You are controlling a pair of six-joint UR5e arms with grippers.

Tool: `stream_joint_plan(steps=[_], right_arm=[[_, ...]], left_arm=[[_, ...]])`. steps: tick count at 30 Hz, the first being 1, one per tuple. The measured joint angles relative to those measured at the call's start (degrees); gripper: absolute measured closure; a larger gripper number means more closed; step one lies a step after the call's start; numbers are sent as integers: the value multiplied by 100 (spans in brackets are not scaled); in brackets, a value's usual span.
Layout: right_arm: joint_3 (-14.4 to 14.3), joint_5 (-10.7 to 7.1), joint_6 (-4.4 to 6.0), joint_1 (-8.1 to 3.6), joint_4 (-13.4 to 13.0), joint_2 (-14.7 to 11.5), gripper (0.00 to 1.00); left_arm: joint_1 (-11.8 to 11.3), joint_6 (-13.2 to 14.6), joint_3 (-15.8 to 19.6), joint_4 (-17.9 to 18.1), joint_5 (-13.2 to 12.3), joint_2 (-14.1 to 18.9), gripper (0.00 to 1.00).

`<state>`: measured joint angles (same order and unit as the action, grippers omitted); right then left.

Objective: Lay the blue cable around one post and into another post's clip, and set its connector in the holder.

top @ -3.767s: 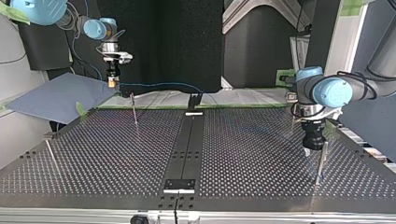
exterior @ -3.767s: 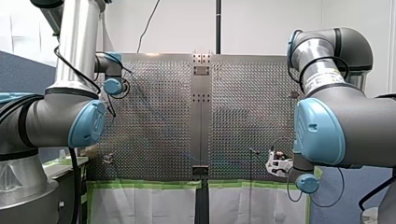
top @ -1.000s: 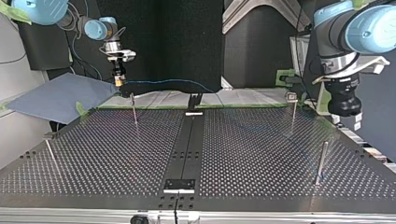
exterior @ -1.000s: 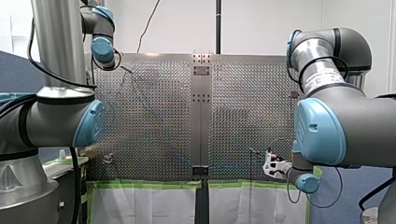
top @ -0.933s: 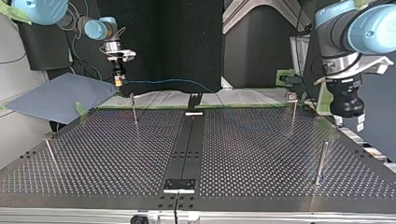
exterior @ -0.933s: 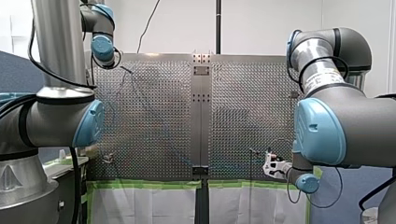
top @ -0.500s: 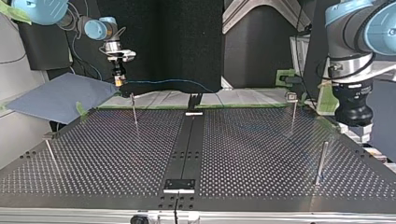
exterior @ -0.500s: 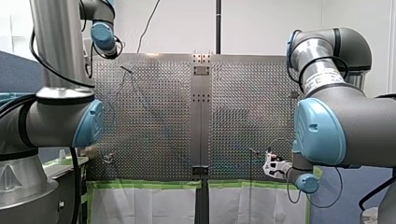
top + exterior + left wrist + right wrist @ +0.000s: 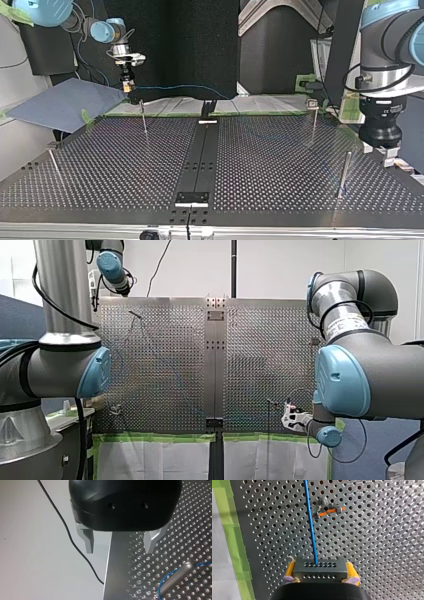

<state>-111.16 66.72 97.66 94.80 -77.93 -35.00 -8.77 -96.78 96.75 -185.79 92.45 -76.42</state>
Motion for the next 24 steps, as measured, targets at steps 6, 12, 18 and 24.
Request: stream_joint_plan(steps=[6,12,18,24], right_arm=[[0,0,0,1,5,-1,79],[0,0,0,3,12,0,79],[1,2,0,4,14,1,79],[1,8,-1,1,29,1,79]], left_arm=[[23,288,-289,-289,65,1,0],[94,570,-570,-569,271,-5,0],[186,812,-756,-869,420,-13,0],[259,899,-578,-1175,467,-16,0]])
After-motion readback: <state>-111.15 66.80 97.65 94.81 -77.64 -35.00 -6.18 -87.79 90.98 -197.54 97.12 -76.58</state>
